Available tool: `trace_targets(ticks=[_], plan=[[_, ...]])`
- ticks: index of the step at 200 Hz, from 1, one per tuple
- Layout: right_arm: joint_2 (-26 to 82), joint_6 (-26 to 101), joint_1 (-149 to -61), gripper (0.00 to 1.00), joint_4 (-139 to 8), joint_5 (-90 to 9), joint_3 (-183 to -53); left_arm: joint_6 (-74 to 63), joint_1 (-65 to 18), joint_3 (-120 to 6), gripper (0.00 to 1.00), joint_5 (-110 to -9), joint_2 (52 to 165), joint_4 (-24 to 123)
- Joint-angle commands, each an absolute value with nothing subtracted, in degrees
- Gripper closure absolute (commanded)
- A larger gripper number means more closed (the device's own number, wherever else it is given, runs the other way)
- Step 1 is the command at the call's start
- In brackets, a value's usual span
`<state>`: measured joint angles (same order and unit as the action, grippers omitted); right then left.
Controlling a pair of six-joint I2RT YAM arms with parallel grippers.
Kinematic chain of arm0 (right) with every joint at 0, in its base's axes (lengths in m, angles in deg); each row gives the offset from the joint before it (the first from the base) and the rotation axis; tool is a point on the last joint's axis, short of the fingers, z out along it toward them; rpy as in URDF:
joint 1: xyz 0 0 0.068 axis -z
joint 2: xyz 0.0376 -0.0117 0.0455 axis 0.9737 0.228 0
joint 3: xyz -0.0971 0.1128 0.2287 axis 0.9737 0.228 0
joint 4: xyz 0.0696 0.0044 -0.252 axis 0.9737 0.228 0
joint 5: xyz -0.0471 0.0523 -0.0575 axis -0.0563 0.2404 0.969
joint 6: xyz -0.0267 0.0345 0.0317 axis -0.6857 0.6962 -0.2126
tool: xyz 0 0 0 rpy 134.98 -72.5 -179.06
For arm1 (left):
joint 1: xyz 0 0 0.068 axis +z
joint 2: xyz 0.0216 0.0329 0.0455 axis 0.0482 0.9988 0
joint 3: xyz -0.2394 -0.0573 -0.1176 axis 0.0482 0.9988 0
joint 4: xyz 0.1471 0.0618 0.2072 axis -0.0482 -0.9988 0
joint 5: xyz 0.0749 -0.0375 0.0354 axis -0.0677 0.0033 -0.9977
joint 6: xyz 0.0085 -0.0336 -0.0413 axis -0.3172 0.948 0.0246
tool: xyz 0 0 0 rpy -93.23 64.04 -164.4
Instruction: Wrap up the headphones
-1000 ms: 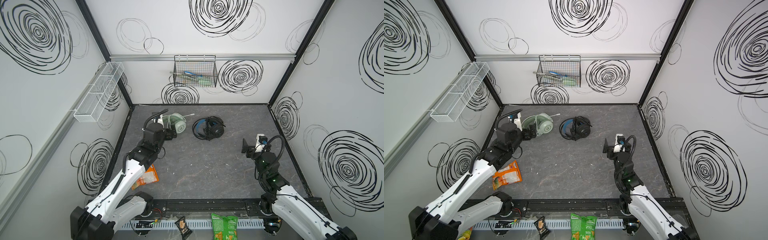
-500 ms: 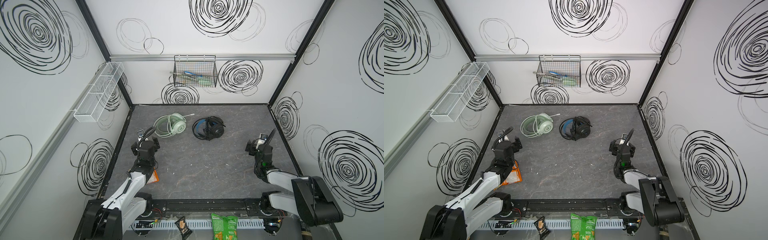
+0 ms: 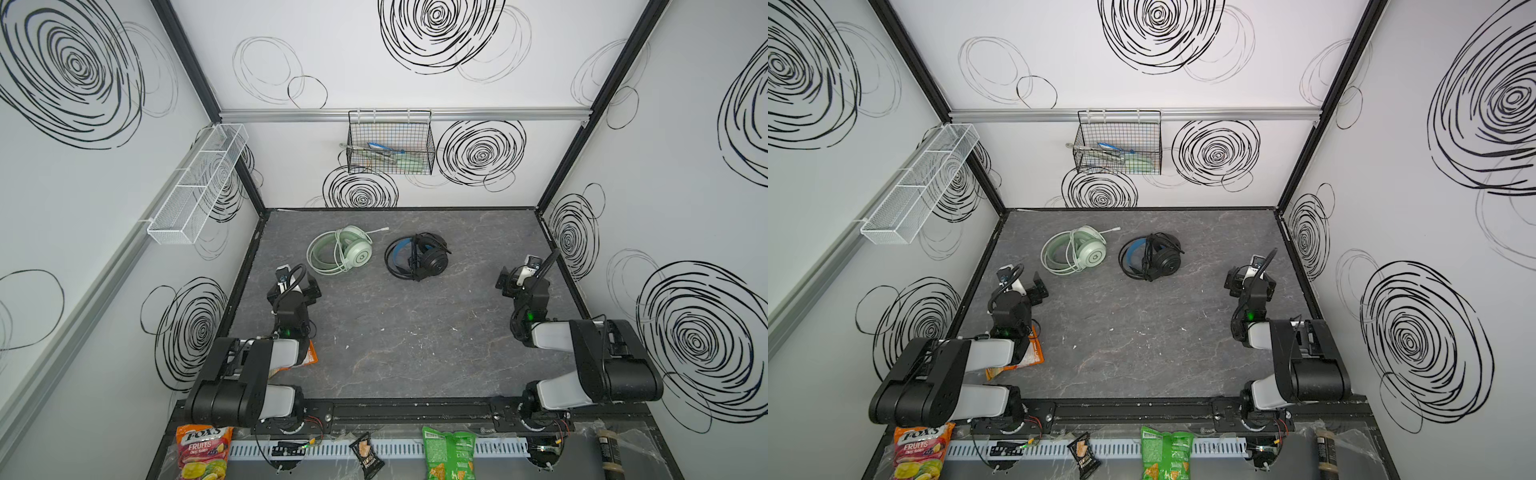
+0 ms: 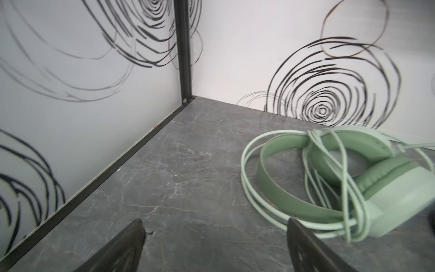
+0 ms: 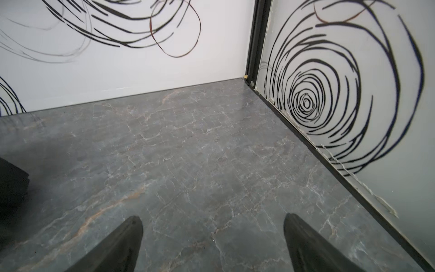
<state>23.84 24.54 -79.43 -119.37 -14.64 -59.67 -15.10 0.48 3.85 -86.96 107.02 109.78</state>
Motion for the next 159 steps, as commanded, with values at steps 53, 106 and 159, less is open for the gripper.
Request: trace_targets(ticks=[53, 106, 159], plan=[[23.1, 24.9, -80.0, 0.03, -126.5, -16.7, -55.2, -21.0, -3.0, 5.4, 0.04, -85.0, 112.3, 126.6], [24.7, 25.4, -79.0, 0.03, -128.1, -17.7, -55.7, -21.3, -3.2, 5.5, 0.04, -85.3, 112.4, 126.9], [24.4, 25.4, -78.9, 0.02, -128.5, -17.8, -55.2, -21.4, -3.2, 5.3, 0.04, -85.1, 112.4, 126.4]])
